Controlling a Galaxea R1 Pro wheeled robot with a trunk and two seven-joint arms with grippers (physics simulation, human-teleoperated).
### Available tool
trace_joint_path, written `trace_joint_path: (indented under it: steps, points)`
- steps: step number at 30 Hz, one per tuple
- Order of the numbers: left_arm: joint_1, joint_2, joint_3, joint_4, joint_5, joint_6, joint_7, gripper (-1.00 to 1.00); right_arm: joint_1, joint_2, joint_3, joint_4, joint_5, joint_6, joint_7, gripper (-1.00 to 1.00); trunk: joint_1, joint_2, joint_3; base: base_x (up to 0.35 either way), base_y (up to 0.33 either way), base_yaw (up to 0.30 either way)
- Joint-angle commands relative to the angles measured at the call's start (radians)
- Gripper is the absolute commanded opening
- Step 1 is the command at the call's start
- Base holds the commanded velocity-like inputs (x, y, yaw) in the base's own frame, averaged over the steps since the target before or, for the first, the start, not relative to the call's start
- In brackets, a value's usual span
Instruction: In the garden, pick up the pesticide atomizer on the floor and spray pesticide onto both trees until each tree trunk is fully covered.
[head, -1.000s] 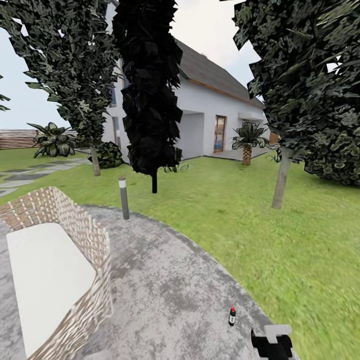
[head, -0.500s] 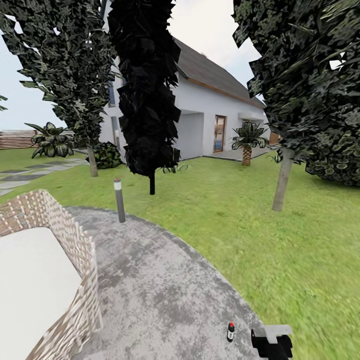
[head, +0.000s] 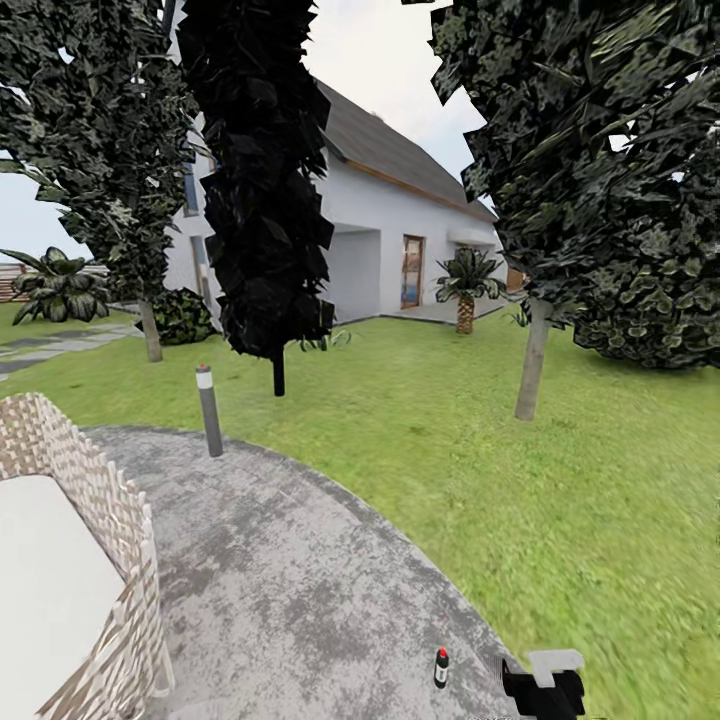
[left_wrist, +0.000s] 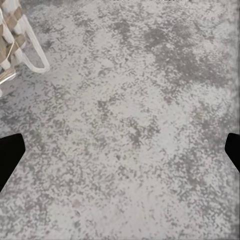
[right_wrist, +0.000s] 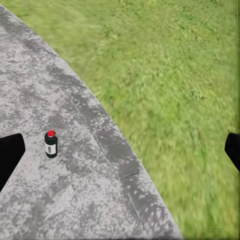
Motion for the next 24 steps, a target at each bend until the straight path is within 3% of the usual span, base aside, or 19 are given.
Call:
trace_joint_path:
  steps: [1,11,24]
  points:
    - [0.0,0.0,0.0,0.0,0.0,0.0,0.0,1.0,0.0,0.0,0.0,0.0,0.0,0.0,0.0,1.0,0.0,0.0,0.001,0.003,0.0,-0.231]
    - [0.0,0.001,0.0,0.0,0.0,-0.001,0.0,1.0,0.0,0.0,0.0,0.001,0.0,0.0,0.001,1.0,0.0,0.0,0.012,0.001,0.058,-0.233]
    - [0.0,0.001,0.0,0.0,0.0,-0.001,0.0,1.0,0.0,0.0,0.005,0.018,0.0,0.0,0.001,1.0,0.0,0.0,0.015,0.113,0.266,-0.095]
